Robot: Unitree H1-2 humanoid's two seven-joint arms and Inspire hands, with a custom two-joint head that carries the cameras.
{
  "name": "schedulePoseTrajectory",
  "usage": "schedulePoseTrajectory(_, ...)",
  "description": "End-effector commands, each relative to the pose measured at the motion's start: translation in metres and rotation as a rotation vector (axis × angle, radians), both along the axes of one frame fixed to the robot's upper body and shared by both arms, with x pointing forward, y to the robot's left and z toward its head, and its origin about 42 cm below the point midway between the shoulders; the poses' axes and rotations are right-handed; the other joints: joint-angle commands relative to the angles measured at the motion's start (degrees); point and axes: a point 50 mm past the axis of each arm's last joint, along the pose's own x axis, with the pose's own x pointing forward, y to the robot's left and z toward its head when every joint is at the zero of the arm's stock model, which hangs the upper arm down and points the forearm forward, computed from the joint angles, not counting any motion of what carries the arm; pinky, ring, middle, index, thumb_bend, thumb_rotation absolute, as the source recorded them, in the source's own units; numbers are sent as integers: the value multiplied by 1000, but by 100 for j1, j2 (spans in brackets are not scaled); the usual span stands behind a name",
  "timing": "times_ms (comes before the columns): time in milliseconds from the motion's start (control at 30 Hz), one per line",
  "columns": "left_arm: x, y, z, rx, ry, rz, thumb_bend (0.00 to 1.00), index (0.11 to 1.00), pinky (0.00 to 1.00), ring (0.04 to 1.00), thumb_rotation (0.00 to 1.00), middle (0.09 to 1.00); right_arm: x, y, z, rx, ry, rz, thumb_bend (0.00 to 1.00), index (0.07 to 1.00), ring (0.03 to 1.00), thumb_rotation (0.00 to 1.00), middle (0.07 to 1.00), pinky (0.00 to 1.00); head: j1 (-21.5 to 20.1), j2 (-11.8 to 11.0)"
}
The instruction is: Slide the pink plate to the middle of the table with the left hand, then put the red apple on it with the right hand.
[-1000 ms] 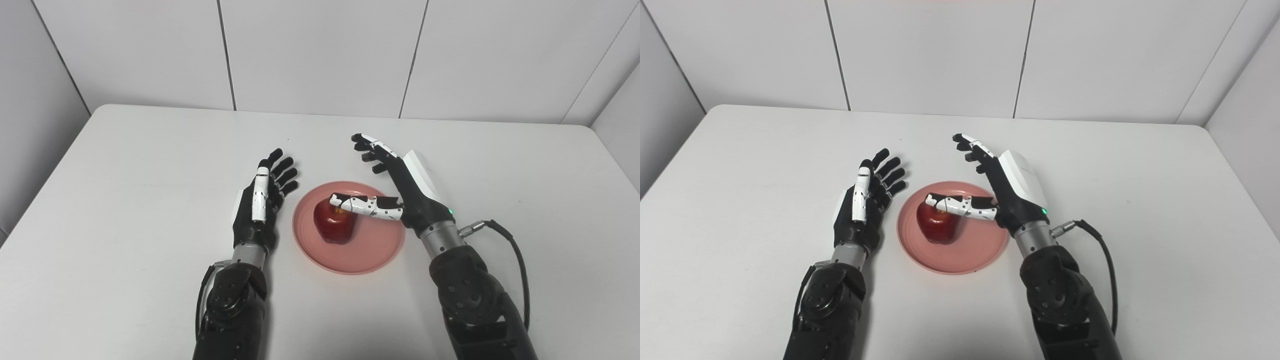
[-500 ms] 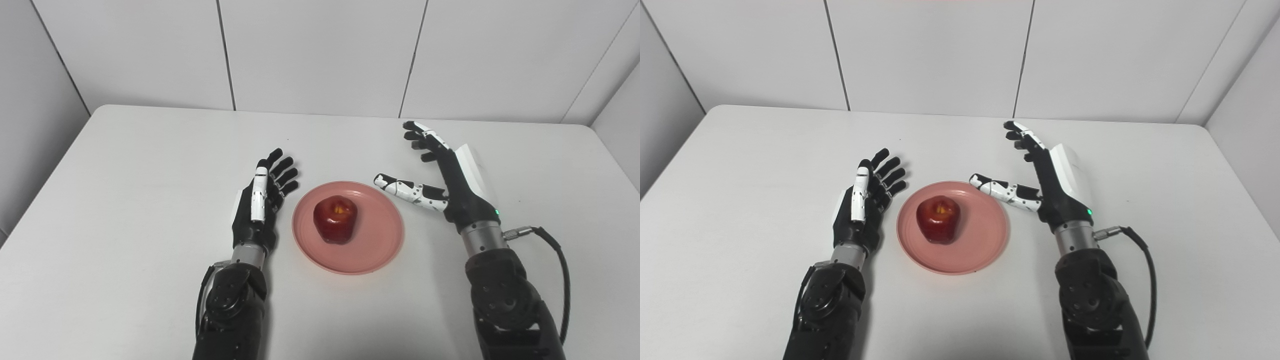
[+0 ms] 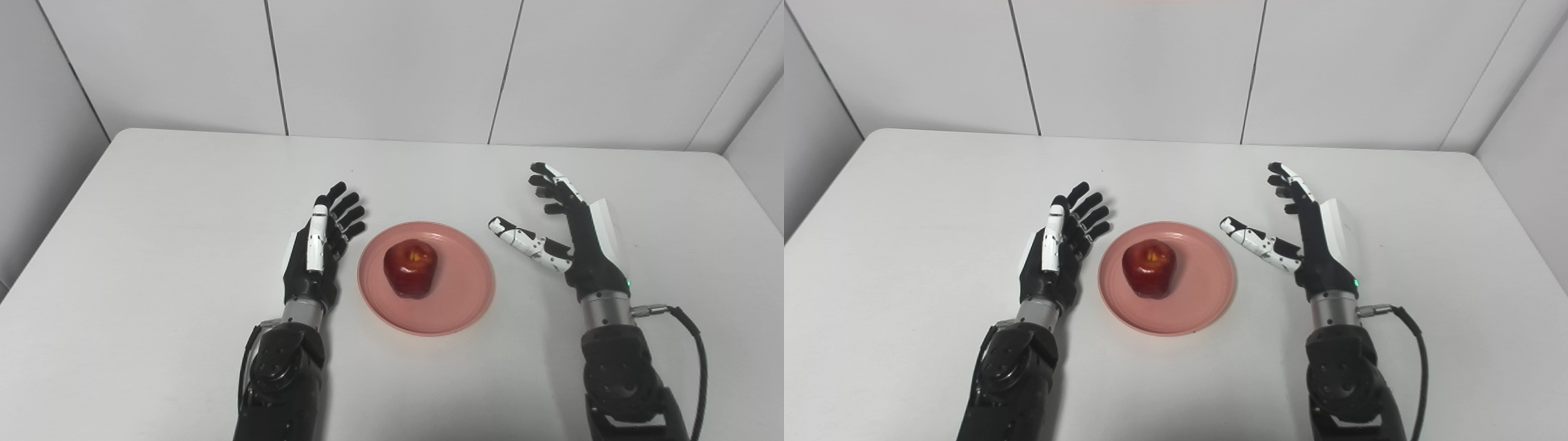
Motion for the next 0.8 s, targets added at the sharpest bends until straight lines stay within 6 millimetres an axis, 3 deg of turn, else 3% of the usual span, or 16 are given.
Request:
schedulePoseTrajectory(0,-6,5,-13,12,57,7,394,852,823,837,1000,856,3,-2,9,14,-86,9,1000,844,801,701,814,730,7,-2)
schedulePoseTrajectory(233,-8,8,-15,20,53,9,399,853,831,839,1000,859,6,-7,-4,164,-16,3,998,833,778,816,803,712,33,-6)
schedulePoseTrajectory(367,-9,10,-15,23,50,8,396,853,839,843,1000,861,7,-9,-13,335,20,46,961,842,792,914,824,780,0,-3)
schedulePoseTrajectory(467,-9,10,-16,24,50,3,397,860,843,846,1000,865,8,-10,-20,403,39,65,891,854,808,991,844,747,-49,-11)
schedulePoseTrajectory(633,-8,9,-18,19,55,8,394,853,840,840,1000,860,11,-10,-30,534,79,84,792,874,851,1000,873,810,-58,-54)
schedulePoseTrajectory(767,-8,9,-21,24,60,-1,407,859,843,845,1000,867,12,-8,-38,618,108,94,647,887,864,1000,884,856,-48,-83)
